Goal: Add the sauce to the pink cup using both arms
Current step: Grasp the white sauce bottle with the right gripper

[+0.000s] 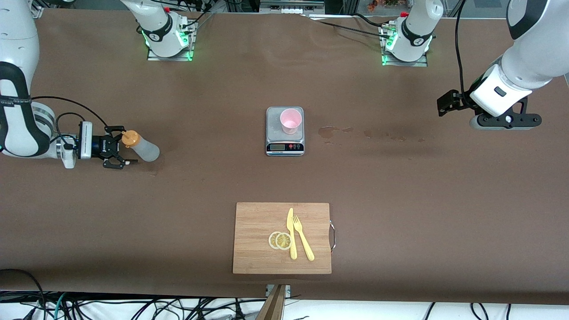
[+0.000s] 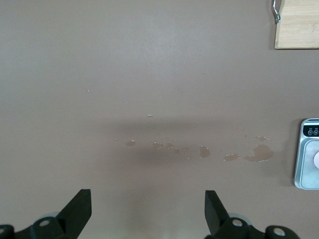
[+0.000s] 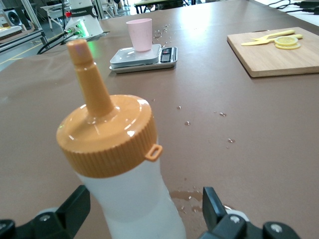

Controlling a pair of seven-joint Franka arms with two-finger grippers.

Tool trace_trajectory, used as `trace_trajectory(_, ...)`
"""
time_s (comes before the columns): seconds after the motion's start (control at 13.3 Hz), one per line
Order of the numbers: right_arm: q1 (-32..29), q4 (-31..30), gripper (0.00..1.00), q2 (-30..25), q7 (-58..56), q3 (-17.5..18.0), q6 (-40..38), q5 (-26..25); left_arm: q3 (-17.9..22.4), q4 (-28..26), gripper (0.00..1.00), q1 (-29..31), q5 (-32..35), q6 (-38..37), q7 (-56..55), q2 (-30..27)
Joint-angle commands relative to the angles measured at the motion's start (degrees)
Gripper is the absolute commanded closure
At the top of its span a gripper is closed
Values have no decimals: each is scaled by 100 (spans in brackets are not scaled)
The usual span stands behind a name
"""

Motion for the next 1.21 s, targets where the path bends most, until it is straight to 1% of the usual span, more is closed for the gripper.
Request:
trace_trajectory(0.0,88,-70,0,7,-158,-22,-72,154,6,-14,0,93,84,-55,126,-81)
trace_trajectory(0.08,97,-78,2,7,-166,-22,-72,163,23,-14,0,93,75,-55,126,-90)
trace_trajectory(0.3,166,-87,26,15,-149,-22,-64,172,32,179,0,136,5,-11,64,7)
trace_trajectory(0.38,193,-96,48,15,-132,-22,-46,242,15,188,0,137,5,-11,38,7)
trace_trajectory(0.53,211,-96,69,7,-96,-22,6,251,15,241,0,163,5,-20,46,-10)
trace_trajectory(0.68,220,-87,87,7,-87,-22,24,251,6,259,0,268,5,-20,55,-28)
trace_trajectory(0.83,255,-44,89,-37,-44,-31,68,243,-12,259,0,321,5,-20,108,-46)
trace_trajectory(0.91,298,-26,89,-150,35,-31,112,243,-99,276,0,399,5,-20,117,-28)
trace_trajectory(1.13,605,-70,89,-695,631,-31,585,155,-108,329,0,435,-21,-20,117,16)
